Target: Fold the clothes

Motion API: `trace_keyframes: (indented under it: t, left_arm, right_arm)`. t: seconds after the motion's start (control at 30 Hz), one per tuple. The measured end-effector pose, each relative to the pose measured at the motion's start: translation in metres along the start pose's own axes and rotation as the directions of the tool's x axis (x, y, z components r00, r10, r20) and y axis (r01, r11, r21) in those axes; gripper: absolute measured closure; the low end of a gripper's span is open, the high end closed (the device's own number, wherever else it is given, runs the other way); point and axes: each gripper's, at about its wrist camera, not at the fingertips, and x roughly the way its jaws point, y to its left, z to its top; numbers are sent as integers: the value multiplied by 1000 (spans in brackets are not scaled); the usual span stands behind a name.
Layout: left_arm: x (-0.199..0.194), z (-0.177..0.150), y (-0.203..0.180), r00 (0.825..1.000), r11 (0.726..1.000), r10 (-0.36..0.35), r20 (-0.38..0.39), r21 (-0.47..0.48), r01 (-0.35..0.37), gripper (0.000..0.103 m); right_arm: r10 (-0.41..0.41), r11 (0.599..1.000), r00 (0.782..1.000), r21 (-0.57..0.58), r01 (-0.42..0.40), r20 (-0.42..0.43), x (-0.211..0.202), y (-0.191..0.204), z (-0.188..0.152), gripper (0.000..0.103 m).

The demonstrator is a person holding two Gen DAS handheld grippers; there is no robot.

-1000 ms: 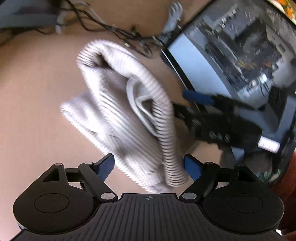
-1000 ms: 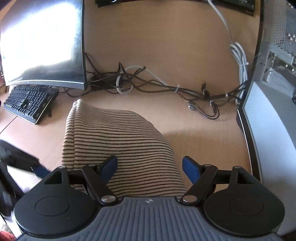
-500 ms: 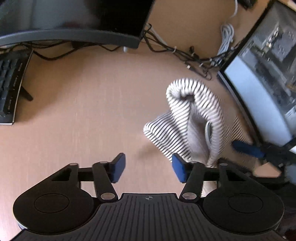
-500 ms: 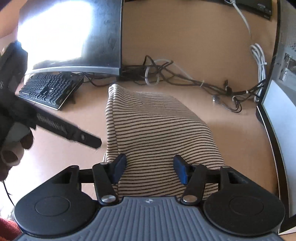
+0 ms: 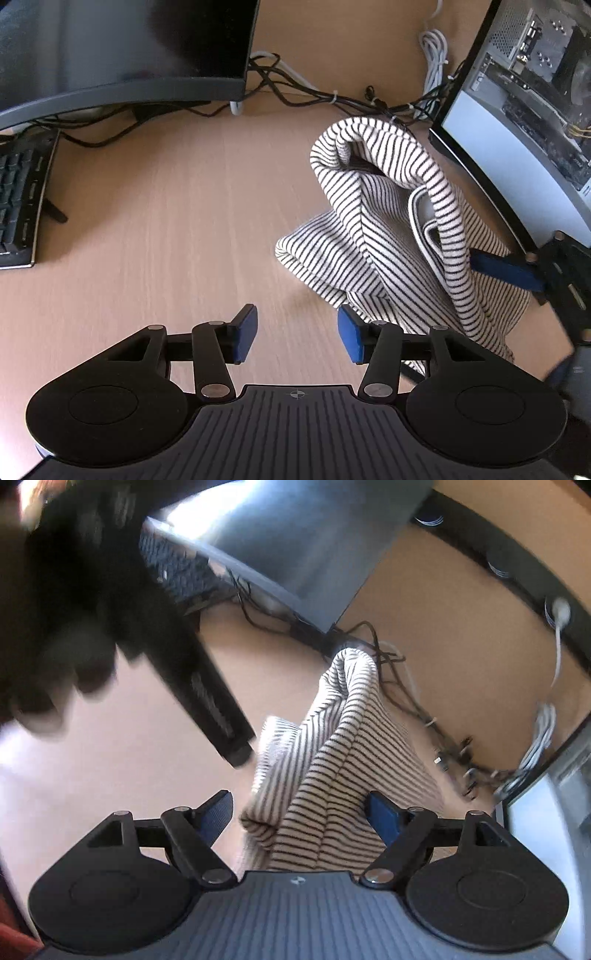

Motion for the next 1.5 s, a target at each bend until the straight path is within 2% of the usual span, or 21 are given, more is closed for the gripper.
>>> trace_keyframes:
  t: [0.07, 0.13, 0.2, 0.3, 0.37, 0.47, 0.63, 0.83, 0.97, 1.07, 1.17, 1.3, 1.4, 1.5]
  left_arm:
    - [-3, -1, 2, 1000, 1000, 0, 2, -5, 0, 48]
    - [-6, -2, 3, 1000, 1000, 1, 2, -10, -1, 47]
    - [-6, -3, 6, 1000, 1000, 6, 1, -15, -6, 46]
    - [-6, -4, 7, 1000, 1000, 7, -6, -20, -7, 44]
    - [-5, -5, 7, 1000, 1000, 5, -11, -17, -5, 42]
    - [-4, -6, 7, 1000, 1000, 1, -19, -19, -1, 42]
    - [-3, -5, 10, 1000, 999, -10, -23, -35, 9, 41]
    - [-4, -6, 12, 999, 997, -44, -30, -65, 42, 36]
    - [-3, 3, 10, 991, 986, -129, -27, -114, 125, 36]
    - [3, 8, -6, 985, 982, -170, -24, -90, 167, 40]
    - [-1, 15, -14, 980, 975, -201, -8, -98, 199, 46]
    - [-41, 35, -14, 956, 954, -272, 107, -104, 283, 46]
    - [-69, 51, -15, 927, 935, -315, 206, -98, 340, 46]
    - [-66, 65, -32, 886, 898, -416, 203, -60, 435, 43]
  right_arm:
    - [-31, 999, 1000, -40, 31, -1, 5, 1, -2, 23]
    - [-29, 999, 1000, -30, 28, -1, 6, -6, -3, 24]
    - [0, 999, 1000, 33, 0, 0, 2, -19, -3, 33]
    - [44, 991, 999, 130, -43, -2, 0, -38, -2, 40]
    - [66, 981, 998, 181, -64, -4, -2, -48, -3, 52]
    - [91, 956, 996, 278, -88, 5, -13, -72, -3, 64]
    - [60, 952, 996, 296, -79, 70, -50, -111, -2, 79]
    - [94, 967, 994, 233, -102, 48, -58, -111, -8, 79]
    - [156, 970, 988, 189, -151, -10, -52, -78, -26, 80]
    - [191, 973, 980, 141, -182, -53, -49, -52, -38, 80]
    - [166, 982, 985, 99, -160, -56, -49, -38, -42, 80]
    - [142, 984, 988, 113, -135, -53, -48, -32, -40, 80]
    - [119, 988, 992, 101, -113, -52, -49, -24, -40, 79]
    - [114, 987, 992, 122, -107, -46, -51, -20, -40, 78]
